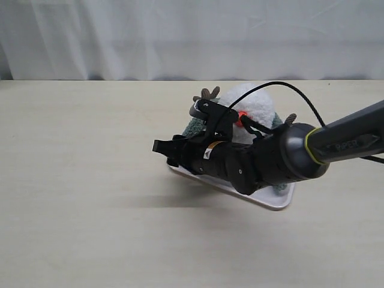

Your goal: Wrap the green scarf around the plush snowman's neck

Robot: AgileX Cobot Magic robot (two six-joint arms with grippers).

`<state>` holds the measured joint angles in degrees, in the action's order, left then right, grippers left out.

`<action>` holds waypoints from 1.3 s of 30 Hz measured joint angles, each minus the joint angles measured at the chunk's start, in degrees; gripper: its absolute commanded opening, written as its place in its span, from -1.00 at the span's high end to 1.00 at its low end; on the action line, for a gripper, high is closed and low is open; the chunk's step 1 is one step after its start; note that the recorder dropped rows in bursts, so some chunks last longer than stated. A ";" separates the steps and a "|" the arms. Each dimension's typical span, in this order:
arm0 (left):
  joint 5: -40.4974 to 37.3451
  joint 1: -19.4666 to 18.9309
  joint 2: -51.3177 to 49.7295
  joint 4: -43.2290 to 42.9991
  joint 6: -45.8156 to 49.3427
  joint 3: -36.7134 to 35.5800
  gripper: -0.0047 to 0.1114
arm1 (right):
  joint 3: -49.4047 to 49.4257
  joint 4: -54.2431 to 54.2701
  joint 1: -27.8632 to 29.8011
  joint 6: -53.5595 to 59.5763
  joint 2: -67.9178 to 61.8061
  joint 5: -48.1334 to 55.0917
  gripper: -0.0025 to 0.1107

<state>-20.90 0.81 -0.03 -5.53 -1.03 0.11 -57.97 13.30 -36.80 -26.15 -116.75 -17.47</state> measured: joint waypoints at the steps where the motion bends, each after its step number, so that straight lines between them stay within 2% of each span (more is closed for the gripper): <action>1: 0.00 0.00 0.00 0.00 0.00 0.00 0.92 | 0.00 0.00 0.00 0.00 -0.28 -0.42 0.00; 12: 0.00 0.00 0.00 0.00 0.09 0.00 0.92 | 0.00 0.80 0.00 0.00 -2.75 -6.77 0.01; 14: 0.00 0.00 0.00 0.00 0.09 0.00 0.92 | 0.00 1.63 0.00 0.00 -3.30 -7.19 0.06; 21: 0.00 0.00 0.00 0.00 0.09 0.00 0.92 | 0.00 2.72 0.00 0.00 -4.08 -7.29 0.70; 24: 0.00 0.00 0.00 0.00 0.09 0.00 0.92 | 0.00 2.89 0.00 0.00 -4.08 -6.82 0.89; 32: 0.00 0.00 0.00 0.00 0.09 0.00 0.92 | 0.00 2.68 0.00 0.00 -3.57 -1.92 0.89; 39: 0.00 0.00 0.00 0.00 0.09 0.00 0.92 | 0.00 -4.57 0.00 0.00 -0.21 3.78 0.89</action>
<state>-20.90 0.81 -0.03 -5.53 -0.94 0.11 -57.97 8.73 -36.80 -26.15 -116.96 -13.69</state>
